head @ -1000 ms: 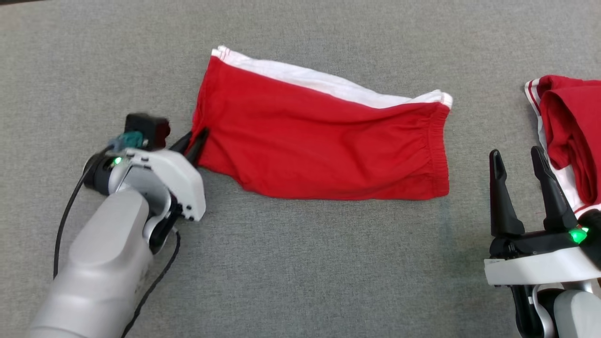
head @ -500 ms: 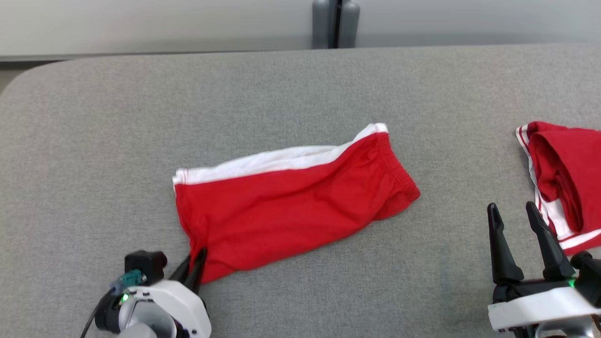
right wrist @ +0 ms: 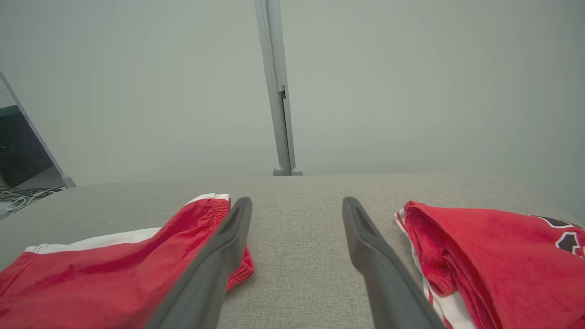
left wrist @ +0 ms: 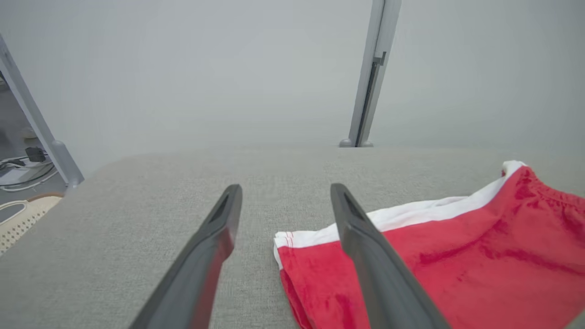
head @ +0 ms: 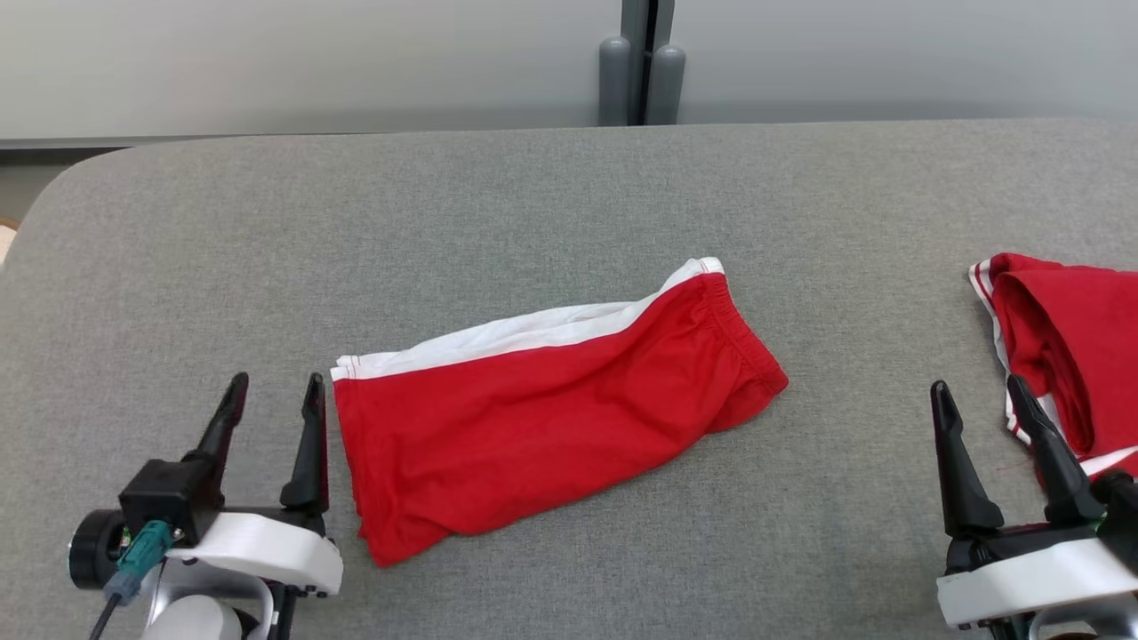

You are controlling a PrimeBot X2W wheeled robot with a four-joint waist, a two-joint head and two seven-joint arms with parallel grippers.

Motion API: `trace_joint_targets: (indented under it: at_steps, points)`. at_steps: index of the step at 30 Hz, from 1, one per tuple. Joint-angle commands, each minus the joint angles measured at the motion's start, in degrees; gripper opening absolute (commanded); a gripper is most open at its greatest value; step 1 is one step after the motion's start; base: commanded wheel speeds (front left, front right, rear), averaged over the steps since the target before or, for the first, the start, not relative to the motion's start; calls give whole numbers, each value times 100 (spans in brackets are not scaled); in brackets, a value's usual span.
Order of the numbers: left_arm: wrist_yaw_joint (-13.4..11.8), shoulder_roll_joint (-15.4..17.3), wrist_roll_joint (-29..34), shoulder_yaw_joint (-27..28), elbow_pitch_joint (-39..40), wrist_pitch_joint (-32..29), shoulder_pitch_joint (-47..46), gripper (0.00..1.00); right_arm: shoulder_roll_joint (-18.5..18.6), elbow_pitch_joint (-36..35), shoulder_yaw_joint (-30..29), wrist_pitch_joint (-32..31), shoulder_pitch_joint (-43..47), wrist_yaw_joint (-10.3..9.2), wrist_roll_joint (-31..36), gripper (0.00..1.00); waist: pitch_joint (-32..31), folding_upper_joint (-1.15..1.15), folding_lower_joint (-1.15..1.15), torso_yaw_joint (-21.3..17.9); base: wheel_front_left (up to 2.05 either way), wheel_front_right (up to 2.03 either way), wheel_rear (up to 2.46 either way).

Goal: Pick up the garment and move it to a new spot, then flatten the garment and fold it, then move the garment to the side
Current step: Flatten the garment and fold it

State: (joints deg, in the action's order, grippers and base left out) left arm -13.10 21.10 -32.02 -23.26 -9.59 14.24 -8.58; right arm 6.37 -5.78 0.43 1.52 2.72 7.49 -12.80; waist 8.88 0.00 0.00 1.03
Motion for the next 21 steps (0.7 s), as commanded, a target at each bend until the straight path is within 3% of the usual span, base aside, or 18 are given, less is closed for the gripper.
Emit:
trace_joint_targets:
  at_steps: [1,8,21]
  points:
    - [-58,44,79,50,134,37,69,100,37,-25,-11,-25,76,-2,57,100,-54,0,0,-1,0,0,0]
    - [-359,278,404,262,1071,76,543,100,67,-120,8,-194,222,-1,-9,100,-229,0,0,-64,0,0,0]
    - [-467,365,438,229,1371,11,661,100,83,-80,-46,-229,210,-1,-58,100,-210,0,0,-94,0,0,0]
